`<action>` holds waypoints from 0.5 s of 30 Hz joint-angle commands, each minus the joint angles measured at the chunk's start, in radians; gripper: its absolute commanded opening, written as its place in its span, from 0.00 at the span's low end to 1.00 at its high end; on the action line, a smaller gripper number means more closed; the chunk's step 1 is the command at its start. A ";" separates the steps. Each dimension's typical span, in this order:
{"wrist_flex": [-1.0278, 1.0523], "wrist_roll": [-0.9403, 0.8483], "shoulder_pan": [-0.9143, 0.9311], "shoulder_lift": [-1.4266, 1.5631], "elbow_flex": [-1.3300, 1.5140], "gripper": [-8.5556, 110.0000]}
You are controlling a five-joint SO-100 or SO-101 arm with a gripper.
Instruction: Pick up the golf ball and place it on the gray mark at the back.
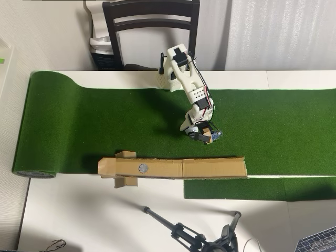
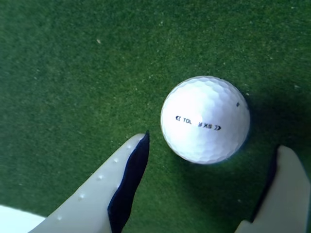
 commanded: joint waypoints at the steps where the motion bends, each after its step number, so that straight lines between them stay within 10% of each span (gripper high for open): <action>1: 0.002 0.008 0.012 0.018 -0.081 0.41; 15: -0.015 0.077 0.026 0.020 -0.091 0.41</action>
